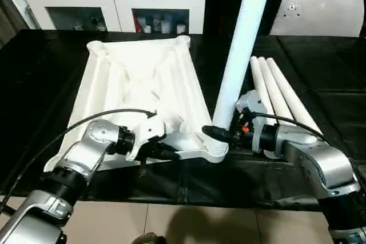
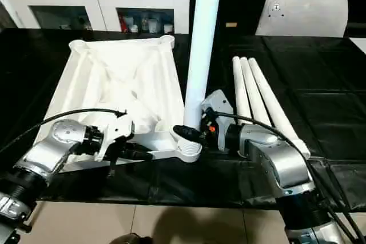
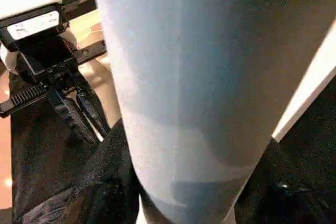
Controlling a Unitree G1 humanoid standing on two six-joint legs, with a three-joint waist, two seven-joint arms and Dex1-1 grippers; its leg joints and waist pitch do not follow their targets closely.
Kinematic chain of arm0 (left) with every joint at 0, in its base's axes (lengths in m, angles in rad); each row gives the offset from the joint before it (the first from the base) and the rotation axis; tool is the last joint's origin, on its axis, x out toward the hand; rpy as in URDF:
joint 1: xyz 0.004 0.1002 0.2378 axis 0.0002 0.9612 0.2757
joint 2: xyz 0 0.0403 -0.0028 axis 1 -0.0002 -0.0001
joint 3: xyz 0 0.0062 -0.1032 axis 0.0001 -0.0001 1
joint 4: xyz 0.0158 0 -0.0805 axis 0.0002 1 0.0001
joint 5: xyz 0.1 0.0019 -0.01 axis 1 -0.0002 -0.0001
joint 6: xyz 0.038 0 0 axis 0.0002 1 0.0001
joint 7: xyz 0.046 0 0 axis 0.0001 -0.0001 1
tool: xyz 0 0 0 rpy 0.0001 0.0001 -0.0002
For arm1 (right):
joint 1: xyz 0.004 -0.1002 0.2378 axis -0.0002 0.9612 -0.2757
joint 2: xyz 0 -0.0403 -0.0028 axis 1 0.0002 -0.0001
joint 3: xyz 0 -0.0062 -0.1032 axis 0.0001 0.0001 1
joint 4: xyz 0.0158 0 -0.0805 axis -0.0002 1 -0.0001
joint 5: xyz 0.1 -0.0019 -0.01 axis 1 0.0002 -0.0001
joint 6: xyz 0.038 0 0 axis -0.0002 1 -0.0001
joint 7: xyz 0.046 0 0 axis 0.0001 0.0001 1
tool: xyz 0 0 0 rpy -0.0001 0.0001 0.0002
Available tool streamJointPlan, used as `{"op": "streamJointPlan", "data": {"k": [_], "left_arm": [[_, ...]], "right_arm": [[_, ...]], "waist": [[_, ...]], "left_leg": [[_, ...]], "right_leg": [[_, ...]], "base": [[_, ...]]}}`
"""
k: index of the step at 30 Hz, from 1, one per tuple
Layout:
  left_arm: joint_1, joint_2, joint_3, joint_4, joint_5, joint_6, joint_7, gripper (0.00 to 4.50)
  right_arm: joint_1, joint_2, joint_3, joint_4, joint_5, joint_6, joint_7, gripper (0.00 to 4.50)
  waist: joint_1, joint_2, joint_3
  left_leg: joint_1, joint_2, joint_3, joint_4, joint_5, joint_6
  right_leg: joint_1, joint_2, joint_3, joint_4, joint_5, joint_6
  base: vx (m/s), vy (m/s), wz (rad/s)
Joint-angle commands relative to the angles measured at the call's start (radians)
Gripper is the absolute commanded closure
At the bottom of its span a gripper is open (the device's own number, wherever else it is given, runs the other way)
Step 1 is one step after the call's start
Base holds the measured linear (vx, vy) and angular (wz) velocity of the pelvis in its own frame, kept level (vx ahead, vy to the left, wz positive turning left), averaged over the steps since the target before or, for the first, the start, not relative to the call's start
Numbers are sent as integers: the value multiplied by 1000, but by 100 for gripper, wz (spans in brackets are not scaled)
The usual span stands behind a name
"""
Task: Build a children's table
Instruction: Insert table leg to table base
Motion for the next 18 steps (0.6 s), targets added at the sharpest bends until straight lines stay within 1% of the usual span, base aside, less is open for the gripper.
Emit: {"op": "streamJointPlan", "data": {"k": [1,4,5,6,7,8,9,10,11,12,13,14,15,16,17,18], "left_arm": [[-32,-14,18,-4,8,-31,14,450],[-33,-20,20,0,7,-31,20,450],[-33,-25,29,-3,0,-24,30,450],[-33,-25,30,-3,-1,-24,30,450],[-33,-27,34,-2,-2,-21,32,450],[-33,-28,37,-1,0,-20,38,450],[-34,-32,44,4,3,-22,48,450],[-35,-34,46,6,3,-23,51,450],[-35,-37,51,9,3,-24,57,450],[-35,-40,55,10,3,-22,62,450],[-35,-44,59,11,3,-20,69,450],[-36,-49,67,12,1,-17,80,450],[-37,-60,78,13,-4,-7,100,450],[-38,-62,80,14,-5,-6,103,450],[-39,-66,83,15,-5,-4,110,450],[-39,-66,83,15,-5,-4,110,450]], "right_arm": [[16,15,26,58,-18,29,-13,261],[20,27,9,74,-9,26,-20,261],[35,46,-20,87,12,25,-34,261],[36,47,-21,88,13,25,-35,261],[41,53,-30,93,19,24,-41,261],[50,59,-39,97,26,27,-45,261],[83,70,-48,100,33,17,-53,261],[92,73,-51,101,34,15,-55,261],[107,81,-56,102,36,9,-56,261],[117,87,-61,102,38,4,-57,261],[127,94,-67,103,40,-2,-57,261],[146,107,-80,107,46,-14,-65,261],[185,129,-103,118,55,-46,-81,261],[191,133,-107,119,56,-52,-85,261],[210,139,-113,119,60,-68,-87,261],[210,139,-113,119,60,-68,-87,261]], "waist": [[0,-6,-52],[-1,-7,-50],[-2,-2,-49],[-3,-3,-49],[-3,0,-49],[-3,-2,-49],[-1,7,-49],[-2,10,-49],[-2,3,-48],[-1,11,-47],[-1,7,-45],[2,20,-47],[0,12,-47],[2,11,-47],[6,26,-45],[6,26,-45]], "left_leg": [[43,122,-59,-86,-392,-65],[44,122,-64,-88,-428,-80],[46,123,-67,-89,-451,-89],[47,123,-70,-90,-470,-97],[47,122,-70,-91,-478,-101],[49,123,-71,-93,-497,-109],[49,122,-72,-93,-502,-113],[50,123,-72,-95,-514,-116],[54,122,-72,-94,-541,-121],[55,121,-73,-94,-550,-123],[55,121,-75,-97,-563,-125],[57,122,-76,-98,-569,-130],[56,123,-74,-99,-575,-130],[58,122,-74,-99,-577,-128],[55,122,-79,-100,-582,-126],[55,122,-79,-100,-582,-126]], "right_leg": [[4,-122,63,-95,-313,-220],[1,-124,63,-98,-371,-204],[-4,-124,64,-101,-395,-195],[-5,-125,64,-101,-404,-191],[-5,-124,63,-101,-406,-189],[-8,-125,64,-103,-407,-184],[-8,-125,65,-102,-403,-183],[-10,-124,65,-104,-402,-181],[-13,-124,65,-109,-413,-177],[-13,-126,65,-108,-418,-176],[-13,-125,65,-110,-430,-173],[-14,-127,66,-109,-425,-173],[-14,-126,67,-112,-417,-173],[-15,-126,67,-113,-417,-173],[-12,-131,66,-113,-431,-170],[-12,-131,66,-113,-431,-170]], "base": [[0,0,0],[0,0,0],[0,0,0],[0,0,0],[0,0,0],[0,0,0],[0,0,0],[0,0,0],[0,0,0],[0,0,0],[0,0,0],[0,0,0],[0,0,0],[0,0,0],[0,0,0],[0,0,0]]}}
